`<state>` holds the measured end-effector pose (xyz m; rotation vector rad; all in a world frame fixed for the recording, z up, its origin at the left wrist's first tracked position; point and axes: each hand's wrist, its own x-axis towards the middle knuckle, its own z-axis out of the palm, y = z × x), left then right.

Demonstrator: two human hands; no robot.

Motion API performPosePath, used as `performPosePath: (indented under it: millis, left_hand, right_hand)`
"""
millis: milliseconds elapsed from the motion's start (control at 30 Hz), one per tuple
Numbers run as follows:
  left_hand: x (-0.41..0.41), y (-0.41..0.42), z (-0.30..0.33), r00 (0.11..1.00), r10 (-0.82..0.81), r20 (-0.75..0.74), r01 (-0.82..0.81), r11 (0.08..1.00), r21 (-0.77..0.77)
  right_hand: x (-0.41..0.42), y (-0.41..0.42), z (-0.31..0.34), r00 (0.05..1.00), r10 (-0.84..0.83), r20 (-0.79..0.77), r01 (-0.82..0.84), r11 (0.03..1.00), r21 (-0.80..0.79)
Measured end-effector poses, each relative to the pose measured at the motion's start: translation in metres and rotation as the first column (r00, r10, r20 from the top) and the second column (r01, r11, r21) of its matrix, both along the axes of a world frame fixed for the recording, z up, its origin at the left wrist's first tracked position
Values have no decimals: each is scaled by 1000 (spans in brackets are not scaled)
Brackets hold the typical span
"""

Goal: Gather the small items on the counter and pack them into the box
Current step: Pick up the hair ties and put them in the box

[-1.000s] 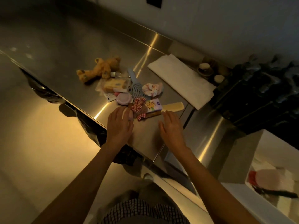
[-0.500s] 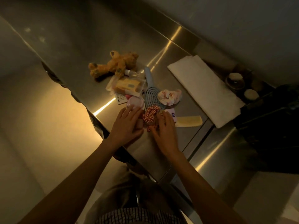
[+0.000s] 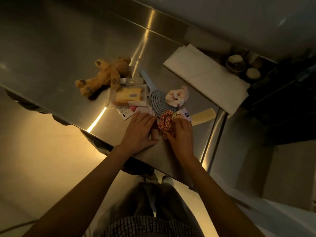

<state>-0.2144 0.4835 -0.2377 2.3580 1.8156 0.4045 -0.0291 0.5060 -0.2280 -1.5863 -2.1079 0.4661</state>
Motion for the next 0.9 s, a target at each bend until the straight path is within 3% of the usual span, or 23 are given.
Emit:
performPosePath:
  millis: [267, 467, 900]
  left_hand:
    - [-5, -11, 3, 971, 47, 236, -71, 993, 93]
    - [-15, -17, 16, 959, 28, 282, -62, 992, 113]
    - [9, -4, 81, 941, -91, 326, -49, 916, 398]
  right_hand:
    - [-2, -13, 0, 983, -138, -123, 139, 990, -3]
    - [-5, -25, 8, 971, -174, -166, 179, 984, 15]
    - [26, -27, 84, 934, -168, -316, 247, 941, 229]
